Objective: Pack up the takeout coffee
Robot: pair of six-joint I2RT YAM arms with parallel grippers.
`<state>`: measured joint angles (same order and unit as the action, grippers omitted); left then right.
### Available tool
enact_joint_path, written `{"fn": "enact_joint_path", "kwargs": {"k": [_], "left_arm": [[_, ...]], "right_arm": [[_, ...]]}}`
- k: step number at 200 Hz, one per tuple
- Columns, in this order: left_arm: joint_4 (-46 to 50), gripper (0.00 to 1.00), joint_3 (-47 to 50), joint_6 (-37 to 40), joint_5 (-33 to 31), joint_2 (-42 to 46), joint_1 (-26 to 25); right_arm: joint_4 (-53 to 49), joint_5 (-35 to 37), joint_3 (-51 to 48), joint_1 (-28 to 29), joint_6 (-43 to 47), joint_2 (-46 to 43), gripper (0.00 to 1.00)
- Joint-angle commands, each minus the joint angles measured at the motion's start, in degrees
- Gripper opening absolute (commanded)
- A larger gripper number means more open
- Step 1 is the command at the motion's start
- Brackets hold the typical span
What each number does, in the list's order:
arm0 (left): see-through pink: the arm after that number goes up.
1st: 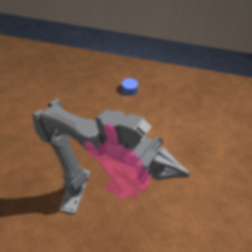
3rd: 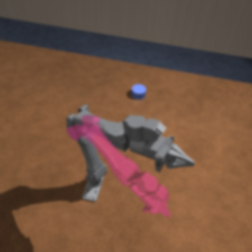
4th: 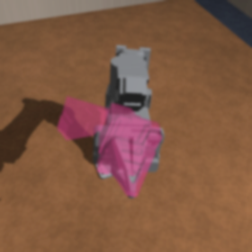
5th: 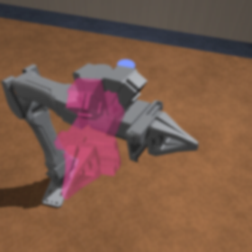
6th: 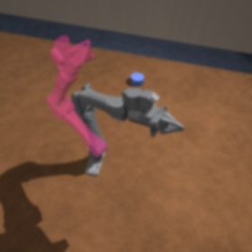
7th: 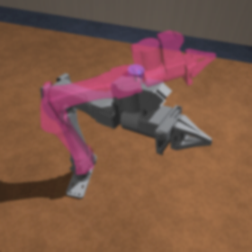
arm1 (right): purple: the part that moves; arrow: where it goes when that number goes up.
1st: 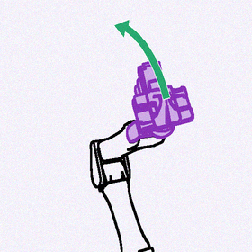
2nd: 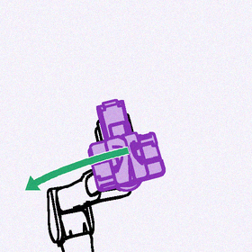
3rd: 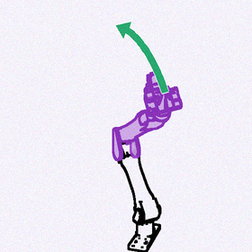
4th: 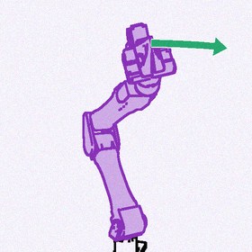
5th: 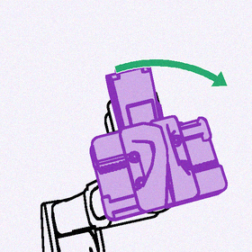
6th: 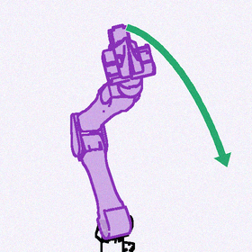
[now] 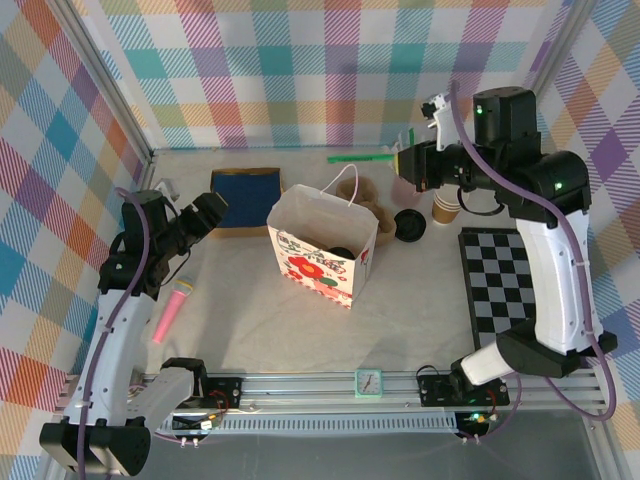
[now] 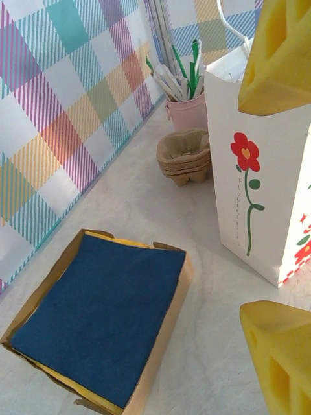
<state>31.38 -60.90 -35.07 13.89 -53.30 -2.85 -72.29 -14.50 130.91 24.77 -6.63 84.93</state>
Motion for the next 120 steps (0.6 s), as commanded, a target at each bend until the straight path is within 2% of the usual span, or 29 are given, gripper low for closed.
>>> {"fn": "enact_joint_path", "kwargs": {"k": [1, 59, 81, 120], "left_arm": [[-0.1, 0.75, -0.4, 0.8, 0.1, 1.3, 0.4], [0.0, 0.75, -0.6, 0.8, 0.9, 1.6, 0.3], [0.0, 0.75, -0.7, 0.7, 1.1, 1.8, 0.3], [0.7, 0.75, -1.1, 0.9, 1.1, 2.4, 0.2]], "right_arm": [[2.2, -8.6, -0.9, 0.4, -0.6, -1.0, 0.14], [-1.5, -11.8, -1.2, 2.0, -0.5, 1.1, 0.15], [-2.6, -10.1, -1.6, 4.0, -0.3, 2.5, 0.15], [-6.3, -2.9, 0.5, 7.8, 0.6, 7.1, 0.16]]}}
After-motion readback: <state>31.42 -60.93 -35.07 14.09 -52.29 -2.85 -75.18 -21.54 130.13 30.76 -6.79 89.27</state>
